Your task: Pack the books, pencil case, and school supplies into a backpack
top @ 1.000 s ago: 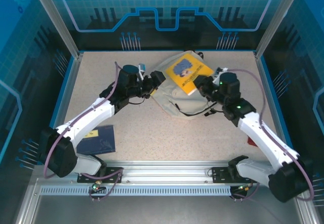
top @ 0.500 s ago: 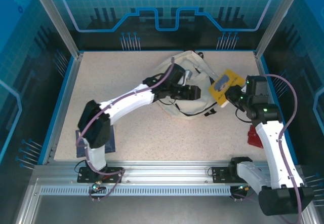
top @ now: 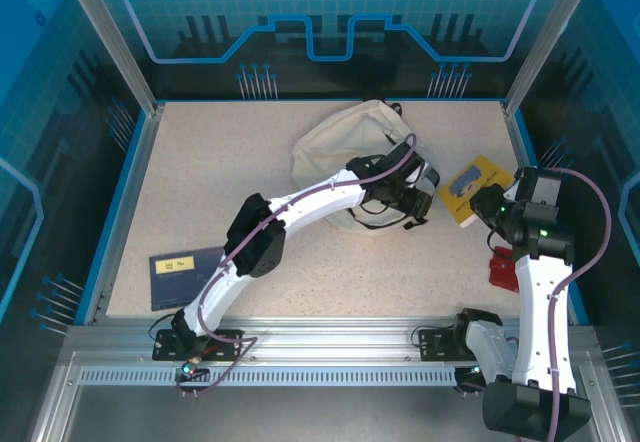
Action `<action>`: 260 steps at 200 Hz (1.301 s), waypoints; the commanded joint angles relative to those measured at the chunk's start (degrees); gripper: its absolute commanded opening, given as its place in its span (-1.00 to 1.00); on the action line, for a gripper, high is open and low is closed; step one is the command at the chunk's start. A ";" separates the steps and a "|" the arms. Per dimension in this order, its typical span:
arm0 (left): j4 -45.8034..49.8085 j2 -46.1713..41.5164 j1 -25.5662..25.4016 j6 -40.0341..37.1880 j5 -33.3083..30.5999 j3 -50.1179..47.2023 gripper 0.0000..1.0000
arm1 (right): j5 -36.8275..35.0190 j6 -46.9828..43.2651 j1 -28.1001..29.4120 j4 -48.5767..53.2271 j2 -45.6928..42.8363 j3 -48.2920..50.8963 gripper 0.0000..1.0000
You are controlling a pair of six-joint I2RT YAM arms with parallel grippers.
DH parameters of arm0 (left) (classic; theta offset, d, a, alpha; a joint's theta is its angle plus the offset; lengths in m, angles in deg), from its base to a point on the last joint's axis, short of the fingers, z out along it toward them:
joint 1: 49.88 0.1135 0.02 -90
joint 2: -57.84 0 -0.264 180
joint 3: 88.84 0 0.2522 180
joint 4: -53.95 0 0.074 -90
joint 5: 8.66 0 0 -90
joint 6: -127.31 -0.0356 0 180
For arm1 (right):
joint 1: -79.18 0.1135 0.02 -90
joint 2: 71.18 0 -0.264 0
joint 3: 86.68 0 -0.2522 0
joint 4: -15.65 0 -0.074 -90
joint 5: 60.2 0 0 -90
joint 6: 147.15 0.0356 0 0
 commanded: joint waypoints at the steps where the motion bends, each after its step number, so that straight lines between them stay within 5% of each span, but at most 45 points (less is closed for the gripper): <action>1: 2.31 1.79 0.18 -1.57 -1.22 2.79 0.05 | 3.03 -1.30 -0.76 -2.03 -0.99 -0.04 -0.90; 85: 1.74 4.98 0.31 -1.59 -2.02 4.21 -0.36 | 3.92 -1.21 -0.90 -2.24 -1.31 0.52 -0.93; 110: 2.10 5.20 0.47 -1.56 -2.97 4.15 -0.34 | 3.70 -1.09 -0.90 -2.06 -1.59 0.45 -0.93; 134: 2.64 5.79 0.54 -1.40 -4.72 4.20 -0.04 | 3.67 -1.12 -0.90 -1.96 -1.68 0.49 -0.93; 166: 2.70 6.60 0.56 -2.85 -5.94 4.23 -0.05 | 3.77 -1.03 -0.90 -2.01 -1.60 0.48 -0.93; 218: 2.99 6.79 0.86 -5.17 -7.28 4.57 -0.55 | 3.57 -1.01 -0.90 -1.87 -1.60 0.39 -0.93; 246: 3.02 6.13 0.95 -6.09 -6.78 4.77 -1.00 | 3.57 -1.04 -0.85 -1.70 -1.60 0.26 -0.93; 260: 3.02 5.03 1.15 -6.21 -6.80 4.62 -1.00 | 3.50 -1.30 -0.90 -1.35 -1.66 0.02 -0.93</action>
